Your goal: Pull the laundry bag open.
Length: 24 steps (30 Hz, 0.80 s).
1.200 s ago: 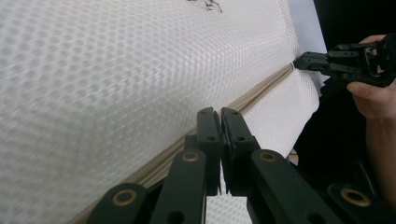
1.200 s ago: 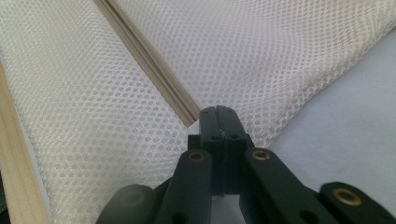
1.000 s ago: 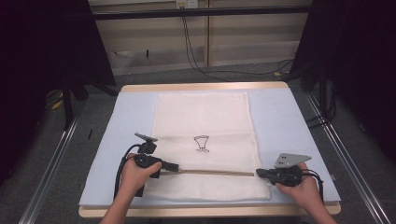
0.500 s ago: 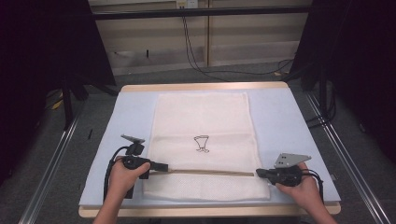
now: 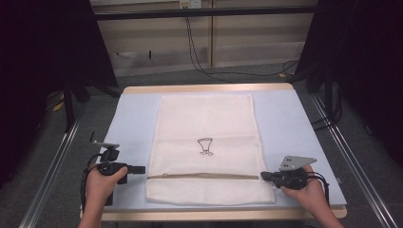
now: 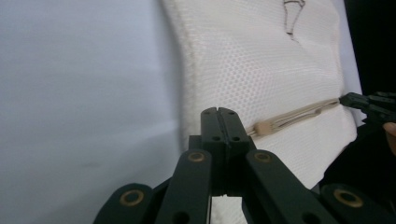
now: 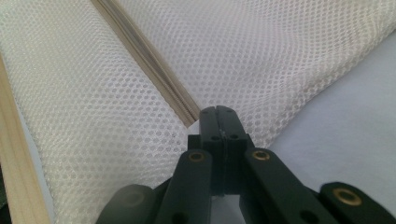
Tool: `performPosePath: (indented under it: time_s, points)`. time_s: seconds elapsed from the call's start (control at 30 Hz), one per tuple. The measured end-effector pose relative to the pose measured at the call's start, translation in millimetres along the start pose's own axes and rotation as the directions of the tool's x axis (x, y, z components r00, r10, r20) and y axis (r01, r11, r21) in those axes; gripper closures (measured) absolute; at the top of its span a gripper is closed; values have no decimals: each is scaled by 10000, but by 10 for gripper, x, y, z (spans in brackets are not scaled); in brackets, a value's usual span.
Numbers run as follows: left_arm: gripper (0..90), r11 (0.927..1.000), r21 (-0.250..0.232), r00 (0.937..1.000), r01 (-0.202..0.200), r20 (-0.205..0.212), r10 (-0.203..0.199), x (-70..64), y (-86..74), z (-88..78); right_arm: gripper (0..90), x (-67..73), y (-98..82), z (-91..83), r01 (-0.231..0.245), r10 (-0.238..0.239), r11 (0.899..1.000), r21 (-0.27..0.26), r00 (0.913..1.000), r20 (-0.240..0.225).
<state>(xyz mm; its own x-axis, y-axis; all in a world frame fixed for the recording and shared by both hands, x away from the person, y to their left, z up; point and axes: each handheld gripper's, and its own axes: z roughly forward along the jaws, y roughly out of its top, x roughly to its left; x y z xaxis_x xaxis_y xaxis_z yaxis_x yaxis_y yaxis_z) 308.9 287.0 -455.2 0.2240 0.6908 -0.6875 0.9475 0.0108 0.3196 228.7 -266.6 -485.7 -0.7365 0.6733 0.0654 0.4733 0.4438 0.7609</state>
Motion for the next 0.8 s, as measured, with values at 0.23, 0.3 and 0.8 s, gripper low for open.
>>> performPosePath:
  time_s: [0.23,0.3,0.8]
  points:
    - [856,9972,652,9979,-374,551,338,-141,-47,184,900,3,4,-2,44,-45,10000,35,10000,62]
    - [773,9961,797,9986,-369,417,337,-181,-68,279,900,0,3,0,2,-2,10000,18,10000,-6]
    - [752,9951,973,9997,-152,217,131,-343,-68,627,900,-4,4,2,-1,1,10000,17,10000,-17]
